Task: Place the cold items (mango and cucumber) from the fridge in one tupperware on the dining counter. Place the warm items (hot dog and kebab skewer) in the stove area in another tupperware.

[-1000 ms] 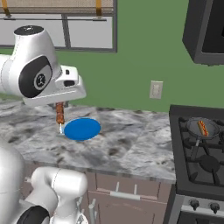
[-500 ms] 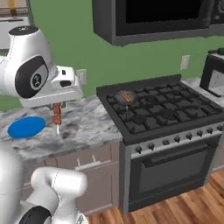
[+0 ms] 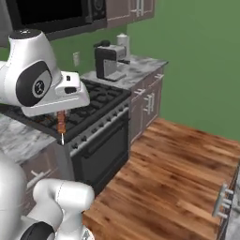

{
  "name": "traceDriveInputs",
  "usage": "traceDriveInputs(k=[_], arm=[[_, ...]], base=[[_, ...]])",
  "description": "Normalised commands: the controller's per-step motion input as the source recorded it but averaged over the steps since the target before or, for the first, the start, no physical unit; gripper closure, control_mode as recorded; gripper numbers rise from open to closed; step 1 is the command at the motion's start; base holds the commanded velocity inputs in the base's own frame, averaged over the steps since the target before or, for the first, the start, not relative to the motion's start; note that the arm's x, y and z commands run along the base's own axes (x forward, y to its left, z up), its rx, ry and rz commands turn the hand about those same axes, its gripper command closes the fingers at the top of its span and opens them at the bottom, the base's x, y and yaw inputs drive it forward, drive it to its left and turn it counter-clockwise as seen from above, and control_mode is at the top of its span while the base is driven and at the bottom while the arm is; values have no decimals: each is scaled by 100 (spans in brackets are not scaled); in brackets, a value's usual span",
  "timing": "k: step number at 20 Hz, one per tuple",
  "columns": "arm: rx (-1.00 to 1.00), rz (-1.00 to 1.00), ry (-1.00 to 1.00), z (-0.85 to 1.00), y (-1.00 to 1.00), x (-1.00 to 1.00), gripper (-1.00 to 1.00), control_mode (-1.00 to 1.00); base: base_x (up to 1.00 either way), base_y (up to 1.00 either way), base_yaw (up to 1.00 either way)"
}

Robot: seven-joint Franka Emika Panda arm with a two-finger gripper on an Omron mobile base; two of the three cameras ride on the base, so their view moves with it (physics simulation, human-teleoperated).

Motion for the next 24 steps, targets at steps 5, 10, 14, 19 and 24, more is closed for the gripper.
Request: traceDriveInputs(k=[5,10,14,19,24], arm=[[0,0,0,0,0,0,100,100],[0,0,0,0,0,0,100,100],[0,0,0,0,0,0,100,100],[0,0,0,0,0,0,100,100],[0,0,0,0,0,0,100,100]], base=[[14,-27,-100],[76,-29,-80],[100,-5,-11],[100,19,0],[100,13,2]])
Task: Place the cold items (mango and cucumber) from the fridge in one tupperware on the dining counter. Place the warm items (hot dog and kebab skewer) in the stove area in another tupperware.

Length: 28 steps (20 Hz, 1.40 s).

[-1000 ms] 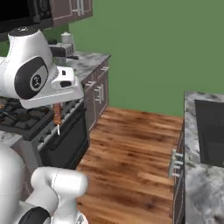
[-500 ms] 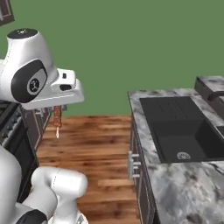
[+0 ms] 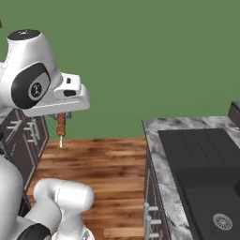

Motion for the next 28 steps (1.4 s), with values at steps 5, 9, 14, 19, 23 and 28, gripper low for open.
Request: traceDriveInputs(k=[5,9,14,19,23,28], arm=[[0,0,0,0,0,0,100,100],[0,0,0,0,0,0,100,100],[0,0,0,0,0,0,100,100],[0,0,0,0,0,0,100,100],[0,0,0,0,0,0,100,100],[0,0,0,0,0,0,100,100]], base=[[100,20,0],[100,37,-17],[100,59,-62],[96,74,-99],[90,85,-100],[88,88,-100]])
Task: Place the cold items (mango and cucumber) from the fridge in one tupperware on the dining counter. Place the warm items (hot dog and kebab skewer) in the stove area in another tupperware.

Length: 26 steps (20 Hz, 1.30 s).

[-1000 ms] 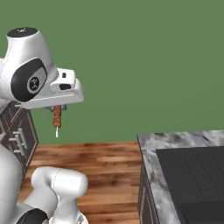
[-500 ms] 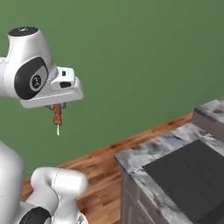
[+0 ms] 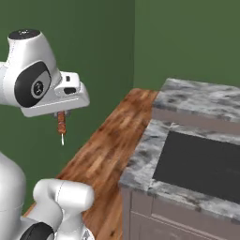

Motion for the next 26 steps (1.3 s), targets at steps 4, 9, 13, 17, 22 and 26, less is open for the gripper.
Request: traceDriveInputs(k=[4,9,13,17,22,26], arm=[[0,0,0,0,0,0,100,100],[0,0,0,0,0,0,100,100],[0,0,0,0,0,0,100,100],[0,0,0,0,0,0,100,100],[0,0,0,0,0,0,100,100],[0,0,0,0,0,0,100,100]], base=[[97,86,-100],[100,82,-100],[100,88,-100],[84,98,-97],[33,100,-64],[-12,100,-11]])
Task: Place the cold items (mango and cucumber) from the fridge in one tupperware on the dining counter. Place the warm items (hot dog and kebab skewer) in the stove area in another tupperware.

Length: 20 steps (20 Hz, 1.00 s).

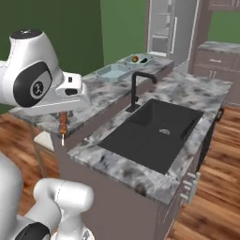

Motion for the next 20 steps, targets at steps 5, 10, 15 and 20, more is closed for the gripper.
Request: traceDriveInputs(k=[5,10,15,20], arm=[[0,0,0,0,0,0,100,100],[0,0,0,0,0,0,100,100],[0,0,0,0,0,0,100,100],[0,0,0,0,0,0,100,100]], base=[[-13,100,0],[9,100,-24],[28,100,-43],[27,100,-42]])
